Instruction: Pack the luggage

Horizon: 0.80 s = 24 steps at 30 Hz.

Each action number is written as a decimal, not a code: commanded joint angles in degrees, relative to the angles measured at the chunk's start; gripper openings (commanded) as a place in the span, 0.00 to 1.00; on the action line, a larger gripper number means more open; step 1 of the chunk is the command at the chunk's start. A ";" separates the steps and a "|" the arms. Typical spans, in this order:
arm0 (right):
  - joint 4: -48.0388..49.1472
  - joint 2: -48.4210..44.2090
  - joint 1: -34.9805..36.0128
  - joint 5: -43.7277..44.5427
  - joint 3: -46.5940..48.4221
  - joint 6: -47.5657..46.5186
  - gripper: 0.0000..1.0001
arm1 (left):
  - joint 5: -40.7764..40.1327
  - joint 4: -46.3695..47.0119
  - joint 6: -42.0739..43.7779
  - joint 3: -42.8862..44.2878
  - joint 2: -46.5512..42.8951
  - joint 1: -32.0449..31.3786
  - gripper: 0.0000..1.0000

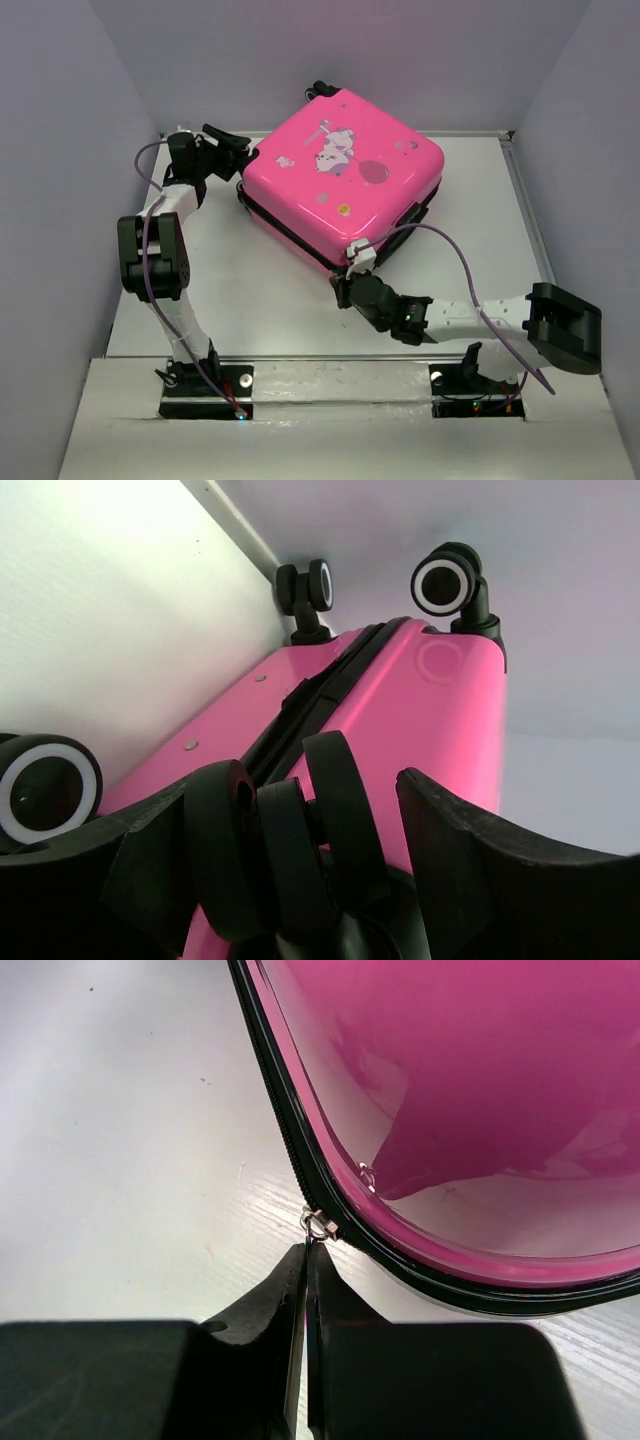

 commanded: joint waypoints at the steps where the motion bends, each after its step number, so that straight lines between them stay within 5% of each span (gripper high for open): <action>1: 2.67 0.27 1.22 -4.38 2.72 0.41 0.07 | 2.08 0.27 -0.90 2.45 -1.06 0.58 0.81; 3: 2.41 0.53 1.22 -4.74 2.98 0.41 0.07 | 1.90 0.62 -0.90 2.62 -1.15 1.02 0.73; 8: 2.15 0.53 1.22 -4.83 3.16 0.41 0.07 | 1.55 1.76 -0.12 3.24 -1.77 1.46 0.06; 14: 1.88 4.56 1.22 -4.04 9.12 -2.57 0.07 | -0.65 9.64 2.35 -6.50 -10.09 0.58 0.06; 20: 1.62 15.54 -1.49 -6.48 25.19 -6.71 0.07 | -2.49 27.83 -4.06 -33.12 -22.74 -1.79 0.06; 24: 1.35 17.05 -5.89 -13.69 28.91 -6.00 0.07 | -4.69 30.41 -2.23 -46.48 -32.05 -3.90 0.06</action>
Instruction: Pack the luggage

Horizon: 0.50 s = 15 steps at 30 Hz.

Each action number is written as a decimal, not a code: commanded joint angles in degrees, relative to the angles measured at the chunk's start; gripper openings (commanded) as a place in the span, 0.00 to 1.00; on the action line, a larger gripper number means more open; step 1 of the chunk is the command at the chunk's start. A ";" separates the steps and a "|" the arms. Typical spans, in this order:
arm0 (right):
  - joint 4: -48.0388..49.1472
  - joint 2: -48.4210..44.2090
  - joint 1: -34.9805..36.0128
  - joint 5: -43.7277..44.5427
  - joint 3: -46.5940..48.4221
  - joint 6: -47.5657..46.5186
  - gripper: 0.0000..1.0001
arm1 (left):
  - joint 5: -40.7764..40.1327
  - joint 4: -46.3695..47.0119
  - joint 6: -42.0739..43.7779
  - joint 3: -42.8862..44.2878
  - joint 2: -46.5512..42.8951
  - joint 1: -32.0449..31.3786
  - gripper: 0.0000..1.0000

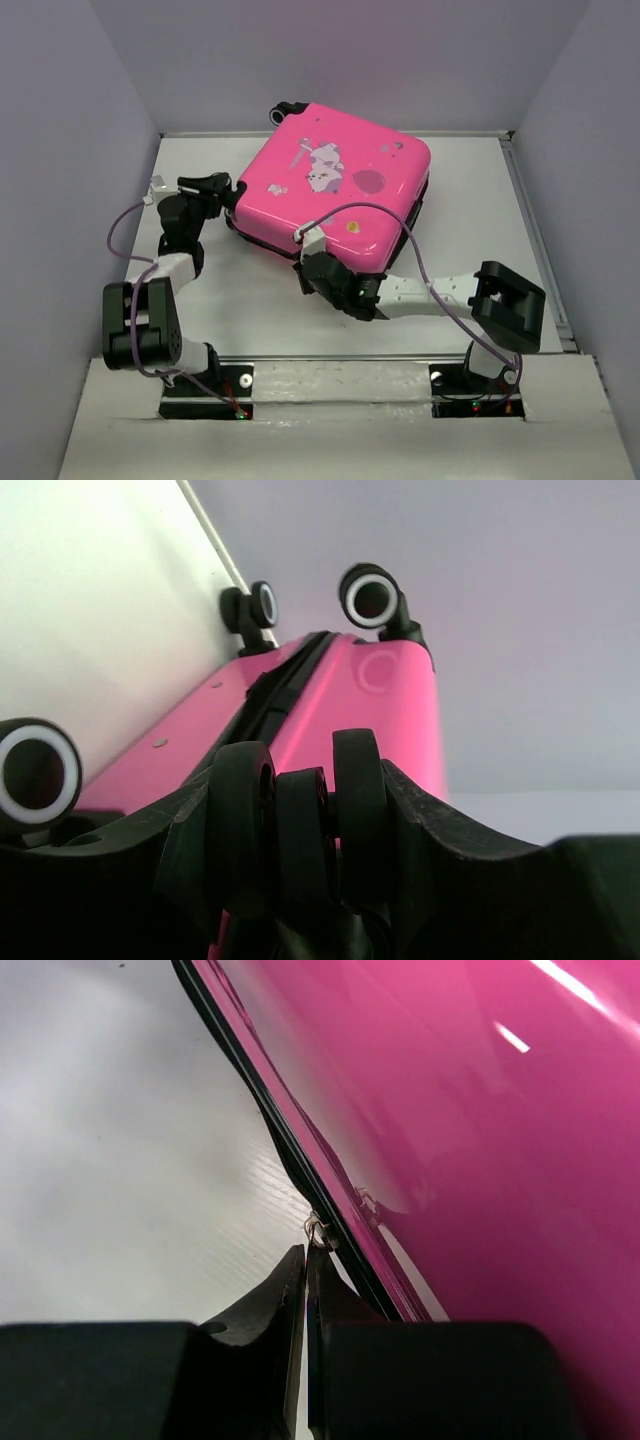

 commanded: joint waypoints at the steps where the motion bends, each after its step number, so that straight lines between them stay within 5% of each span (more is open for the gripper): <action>1: 9.09 -0.89 -4.76 -11.55 7.25 -0.19 0.07 | 7.66 7.07 6.04 -14.10 -10.64 -5.56 0.06; 8: 8.65 -2.91 -8.90 -23.51 6.37 -4.32 0.07 | -7.97 -6.79 10.70 -25.47 -37.52 -29.08 0.06; 15: 11.19 -8.43 -8.11 -33.20 -5.02 -2.93 0.07 | -26.26 -13.76 9.91 -21.99 -39.51 -55.81 0.06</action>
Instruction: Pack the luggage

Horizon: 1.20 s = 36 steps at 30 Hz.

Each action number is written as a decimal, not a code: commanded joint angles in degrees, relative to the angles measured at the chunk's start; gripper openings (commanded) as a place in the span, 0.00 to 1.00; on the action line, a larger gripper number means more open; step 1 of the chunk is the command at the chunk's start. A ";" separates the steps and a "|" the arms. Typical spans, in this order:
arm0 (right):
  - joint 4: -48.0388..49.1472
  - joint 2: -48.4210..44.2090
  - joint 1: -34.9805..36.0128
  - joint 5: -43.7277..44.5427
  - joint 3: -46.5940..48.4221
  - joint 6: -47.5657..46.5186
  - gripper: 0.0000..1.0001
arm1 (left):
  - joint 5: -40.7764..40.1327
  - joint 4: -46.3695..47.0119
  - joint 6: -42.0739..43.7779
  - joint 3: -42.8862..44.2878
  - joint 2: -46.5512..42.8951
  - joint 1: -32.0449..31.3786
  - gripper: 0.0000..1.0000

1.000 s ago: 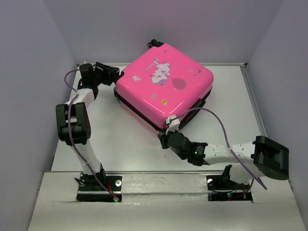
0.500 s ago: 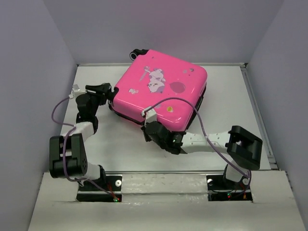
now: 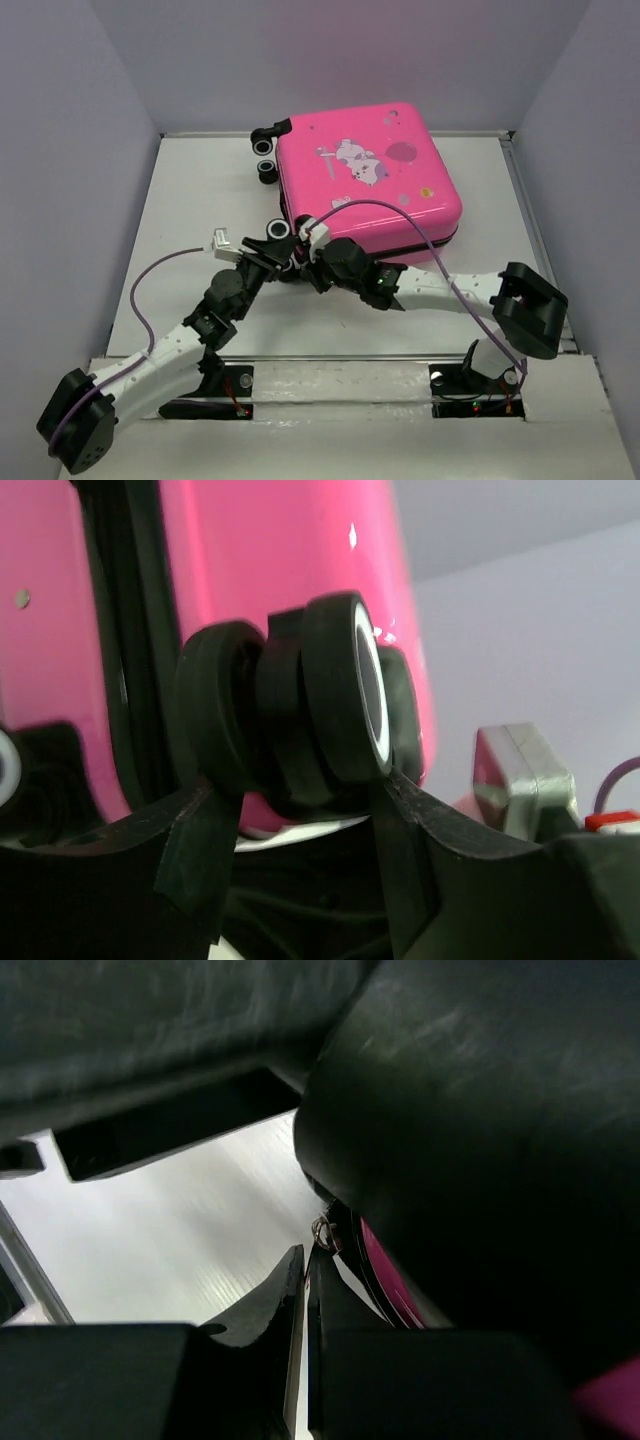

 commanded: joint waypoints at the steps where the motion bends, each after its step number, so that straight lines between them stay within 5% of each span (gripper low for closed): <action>1: 15.07 -6.69 -1.71 -9.92 -7.71 6.65 0.07 | -0.02 -6.13 10.67 4.69 3.41 -16.51 0.06; 6: 12.17 -21.96 -1.71 -1.49 -21.78 10.78 0.07 | -0.13 -1.21 15.24 15.66 16.59 -21.98 0.06; 13: 10.31 -41.05 -1.71 18.35 -36.90 21.15 0.07 | 16.27 -5.42 23.42 39.75 35.48 -21.89 0.06; 21: 21.91 -38.72 -1.71 18.40 -37.89 16.24 0.07 | 31.94 -15.41 26.04 65.73 52.88 -14.96 0.06; 25: 18.59 -35.89 -1.71 17.43 -36.39 17.64 0.07 | 25.57 -33.35 36.67 73.18 48.80 -14.59 0.06; 27: 16.31 -35.72 -1.71 17.77 -36.04 18.34 0.07 | 21.86 -37.75 39.77 68.90 39.87 -12.67 0.26; 28: 15.08 -36.06 -1.71 17.51 -35.95 18.52 0.07 | 21.33 -38.47 40.38 61.73 36.24 -10.83 0.51; 31: 13.41 -37.12 -1.71 17.07 -36.12 18.26 0.07 | 16.17 -43.56 41.26 46.41 22.62 -8.53 0.78; 36: 10.77 -38.26 -1.71 16.46 -35.95 18.52 0.07 | 17.18 -46.91 41.96 33.28 9.42 -7.30 0.94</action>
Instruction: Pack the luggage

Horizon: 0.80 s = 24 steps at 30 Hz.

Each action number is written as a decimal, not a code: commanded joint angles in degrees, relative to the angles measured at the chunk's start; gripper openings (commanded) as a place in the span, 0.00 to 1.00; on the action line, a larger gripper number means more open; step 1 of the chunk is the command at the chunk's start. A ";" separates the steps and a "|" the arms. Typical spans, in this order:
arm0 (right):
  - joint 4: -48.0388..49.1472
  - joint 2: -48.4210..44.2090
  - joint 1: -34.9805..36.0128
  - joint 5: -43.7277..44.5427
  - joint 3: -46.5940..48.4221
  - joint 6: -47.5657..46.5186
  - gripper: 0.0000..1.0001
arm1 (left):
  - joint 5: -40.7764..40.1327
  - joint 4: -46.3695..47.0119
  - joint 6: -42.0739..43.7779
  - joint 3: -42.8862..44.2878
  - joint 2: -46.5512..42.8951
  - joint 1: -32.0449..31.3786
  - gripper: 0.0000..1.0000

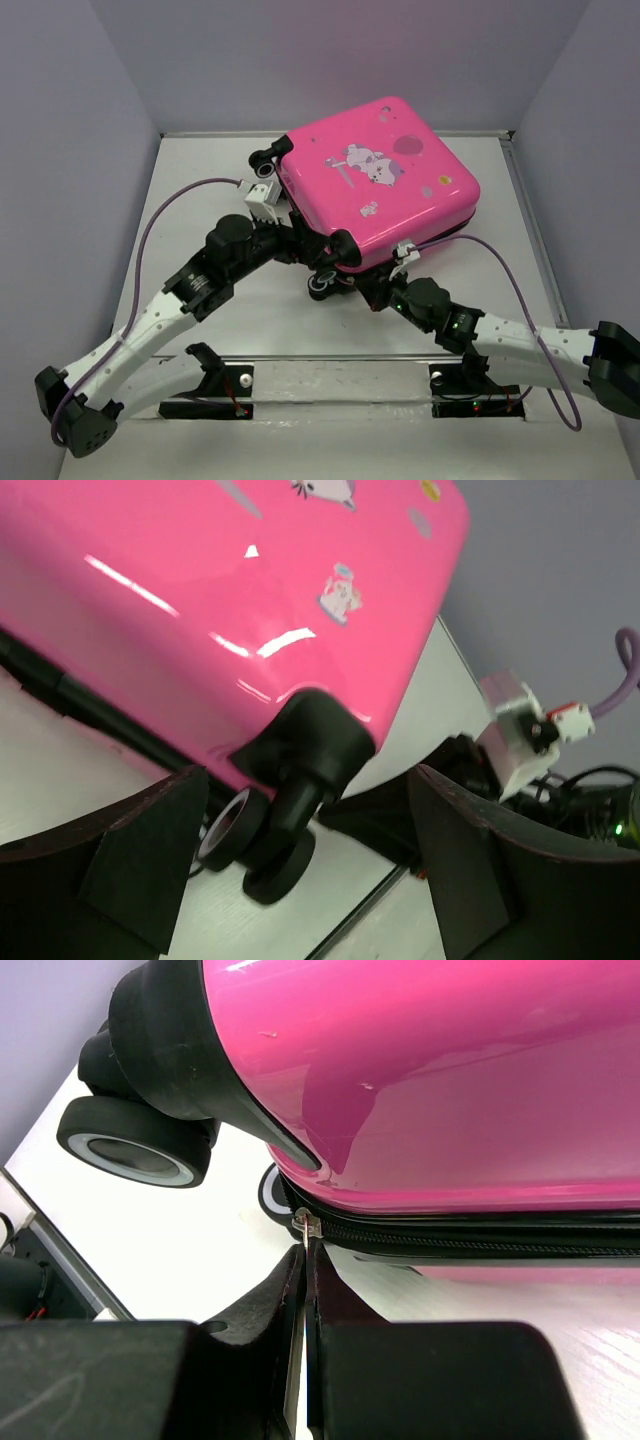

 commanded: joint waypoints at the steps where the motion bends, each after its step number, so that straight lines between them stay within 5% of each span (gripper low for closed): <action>1: -3.81 -1.04 -0.31 2.73 1.73 0.16 0.07 | 2.50 -5.10 4.22 -6.31 -3.86 -0.09 0.98; 16: -5.40 -0.43 -0.31 0.88 1.38 0.25 0.07 | 11.04 -9.05 19.25 3.17 8.96 0.09 0.99; 24: -11.11 -1.66 -0.31 1.67 3.84 0.25 0.07 | 19.65 -12.04 23.21 5.46 15.81 -0.35 0.62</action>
